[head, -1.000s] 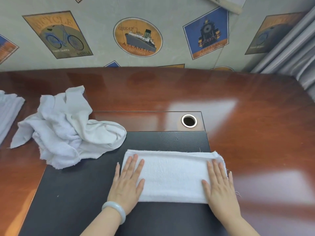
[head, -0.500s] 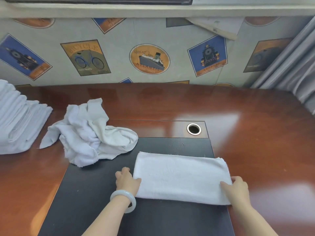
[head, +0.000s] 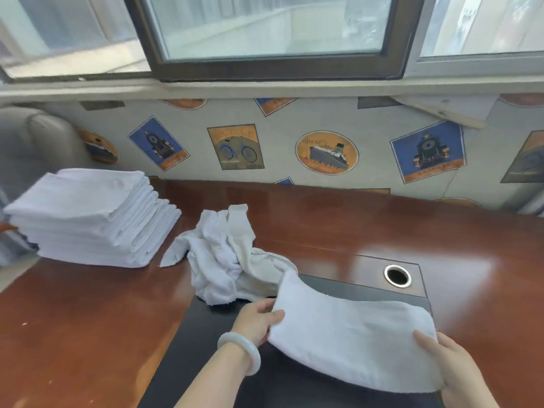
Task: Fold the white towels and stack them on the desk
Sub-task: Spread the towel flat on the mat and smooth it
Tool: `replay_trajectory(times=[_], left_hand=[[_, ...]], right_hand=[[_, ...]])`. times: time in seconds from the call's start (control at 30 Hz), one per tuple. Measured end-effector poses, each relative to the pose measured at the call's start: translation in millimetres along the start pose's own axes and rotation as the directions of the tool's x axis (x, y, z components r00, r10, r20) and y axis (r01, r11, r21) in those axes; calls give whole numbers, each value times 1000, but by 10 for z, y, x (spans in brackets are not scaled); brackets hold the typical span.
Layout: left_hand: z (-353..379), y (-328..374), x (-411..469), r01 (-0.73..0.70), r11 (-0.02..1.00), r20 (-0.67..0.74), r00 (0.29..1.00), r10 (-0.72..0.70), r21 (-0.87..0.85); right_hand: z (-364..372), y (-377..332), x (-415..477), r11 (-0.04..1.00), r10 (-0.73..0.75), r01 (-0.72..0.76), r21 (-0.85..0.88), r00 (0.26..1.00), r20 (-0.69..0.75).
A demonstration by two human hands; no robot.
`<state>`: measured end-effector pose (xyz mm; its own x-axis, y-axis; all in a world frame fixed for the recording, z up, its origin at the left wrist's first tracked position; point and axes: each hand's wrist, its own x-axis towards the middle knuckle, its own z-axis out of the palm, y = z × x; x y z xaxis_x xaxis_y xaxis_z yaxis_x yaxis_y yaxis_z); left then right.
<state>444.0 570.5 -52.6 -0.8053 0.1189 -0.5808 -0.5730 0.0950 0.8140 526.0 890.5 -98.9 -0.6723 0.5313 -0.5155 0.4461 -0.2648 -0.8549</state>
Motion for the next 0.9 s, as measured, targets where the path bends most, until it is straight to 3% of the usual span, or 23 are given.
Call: replay_trajectory(times=[0.17,0.33,0.63,0.8,0.9], left_hand=[[-676,511,-231,-122,989,-163,981,109,-77],[-1438,1061,-375,-285,946,-230,941,246,-155],[-3155,1364,-227,-440,860,-236,892,385,-259],[-4428,1409,-159,-429,859,-213,900,380,-279],[-5168,1476,-172,-392,874,-201,917,344,-289]], right_hand=[[803,-571,-309,988,-156,152,37,974,163],[1698,-1045,-629,962,-274,259,88,913,302],[3431,-1448,-1239,932,-349,363,20,878,329],[4516,-1419,-1660,896,-388,427,-122,887,250],[5046,-1313,-1927,890,-398,441,-115,876,272]])
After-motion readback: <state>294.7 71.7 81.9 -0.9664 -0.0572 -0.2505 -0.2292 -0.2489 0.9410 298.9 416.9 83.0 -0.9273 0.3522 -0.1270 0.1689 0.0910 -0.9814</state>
